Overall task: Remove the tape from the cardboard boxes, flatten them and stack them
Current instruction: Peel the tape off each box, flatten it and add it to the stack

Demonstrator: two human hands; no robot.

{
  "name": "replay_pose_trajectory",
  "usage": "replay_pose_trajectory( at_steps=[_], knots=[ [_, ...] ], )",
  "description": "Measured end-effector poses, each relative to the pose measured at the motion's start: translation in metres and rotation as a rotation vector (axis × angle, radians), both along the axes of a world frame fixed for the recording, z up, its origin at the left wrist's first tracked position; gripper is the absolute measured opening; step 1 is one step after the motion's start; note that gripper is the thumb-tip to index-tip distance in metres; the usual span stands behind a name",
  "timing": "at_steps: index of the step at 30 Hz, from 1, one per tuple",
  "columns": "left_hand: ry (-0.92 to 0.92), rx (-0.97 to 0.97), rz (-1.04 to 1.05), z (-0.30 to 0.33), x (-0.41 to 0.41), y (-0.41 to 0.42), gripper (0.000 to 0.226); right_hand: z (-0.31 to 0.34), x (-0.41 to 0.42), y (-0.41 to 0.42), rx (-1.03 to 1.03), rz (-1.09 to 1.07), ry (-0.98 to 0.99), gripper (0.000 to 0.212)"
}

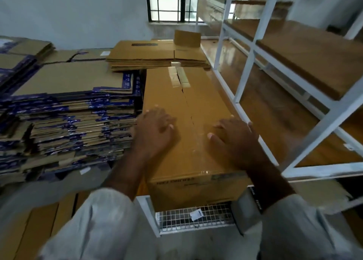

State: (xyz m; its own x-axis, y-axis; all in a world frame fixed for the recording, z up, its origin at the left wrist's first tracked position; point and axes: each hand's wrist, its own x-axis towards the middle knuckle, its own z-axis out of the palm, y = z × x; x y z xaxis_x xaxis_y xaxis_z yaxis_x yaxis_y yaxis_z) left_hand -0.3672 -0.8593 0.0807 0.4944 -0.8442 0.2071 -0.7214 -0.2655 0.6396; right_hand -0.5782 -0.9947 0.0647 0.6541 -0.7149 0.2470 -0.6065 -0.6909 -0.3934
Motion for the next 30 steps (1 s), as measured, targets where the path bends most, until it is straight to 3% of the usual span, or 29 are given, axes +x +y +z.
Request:
replay_pose_trajectory(
  at_steps=[3,9,18,30],
  knots=[
    [-0.011,0.030,-0.146,-0.016,-0.024,0.024,0.053,-0.008,-0.003,0.017,-0.003,0.117,-0.047,0.044],
    [-0.276,0.139,-0.162,-0.034,-0.028,0.018,0.075,-0.017,0.012,0.010,-0.010,0.131,-0.018,0.051],
    [-0.313,0.169,-0.143,-0.028,0.016,-0.034,0.055,-0.017,0.069,-0.038,-0.029,0.101,0.152,0.047],
    [-0.380,0.165,-0.133,-0.031,0.034,-0.055,0.053,-0.017,0.087,-0.057,-0.055,0.082,0.220,0.047]
  ],
)
